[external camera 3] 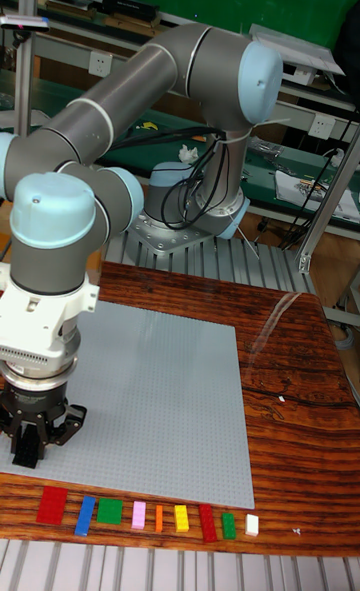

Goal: Build with small Lego blocks

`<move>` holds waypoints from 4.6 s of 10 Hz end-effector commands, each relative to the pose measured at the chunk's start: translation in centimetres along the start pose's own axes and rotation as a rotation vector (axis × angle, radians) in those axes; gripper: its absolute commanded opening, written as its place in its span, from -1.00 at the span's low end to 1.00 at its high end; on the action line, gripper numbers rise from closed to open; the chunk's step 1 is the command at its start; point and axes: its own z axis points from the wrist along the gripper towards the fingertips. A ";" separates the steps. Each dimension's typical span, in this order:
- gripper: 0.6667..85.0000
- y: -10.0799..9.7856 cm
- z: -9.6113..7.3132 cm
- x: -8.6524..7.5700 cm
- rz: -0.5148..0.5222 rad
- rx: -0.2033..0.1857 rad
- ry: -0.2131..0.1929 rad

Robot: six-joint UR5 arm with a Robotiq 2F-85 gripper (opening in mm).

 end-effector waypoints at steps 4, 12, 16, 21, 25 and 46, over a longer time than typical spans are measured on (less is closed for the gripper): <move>-0.99 0.2 0.3 0.7 -0.027 -0.030 0.004; -0.99 0.8 0.7 0.2 -0.043 -0.062 -0.014; -0.99 0.4 0.5 0.0 -0.026 -0.061 -0.022; -0.99 0.8 0.7 -0.3 -0.018 -0.083 -0.026; -0.99 0.8 0.4 0.2 -0.012 -0.079 -0.017; -0.87 -0.8 -0.3 0.5 -0.011 -0.073 -0.013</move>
